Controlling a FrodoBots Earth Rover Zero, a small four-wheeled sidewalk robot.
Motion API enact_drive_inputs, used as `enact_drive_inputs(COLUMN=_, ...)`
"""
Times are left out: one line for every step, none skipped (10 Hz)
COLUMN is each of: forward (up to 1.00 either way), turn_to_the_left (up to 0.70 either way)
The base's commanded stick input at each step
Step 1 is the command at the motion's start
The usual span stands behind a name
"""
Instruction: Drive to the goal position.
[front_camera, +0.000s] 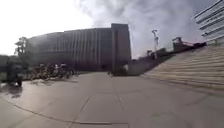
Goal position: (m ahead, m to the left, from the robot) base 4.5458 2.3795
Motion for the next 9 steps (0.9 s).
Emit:
enact_drive_inputs(forward=0.7, turn_to_the_left=0.23)
enact_drive_inputs(forward=0.7, turn_to_the_left=0.21)
enact_drive_inputs(forward=0.7, turn_to_the_left=0.19)
enact_drive_inputs(forward=0.7, turn_to_the_left=0.17)
enact_drive_inputs(forward=0.7, turn_to_the_left=0.15)
enact_drive_inputs(forward=0.7, turn_to_the_left=0.13)
enact_drive_inputs(forward=0.7, turn_to_the_left=0.11)
enact_drive_inputs(forward=0.7, turn_to_the_left=0.1)
enact_drive_inputs(forward=0.7, turn_to_the_left=0.08)
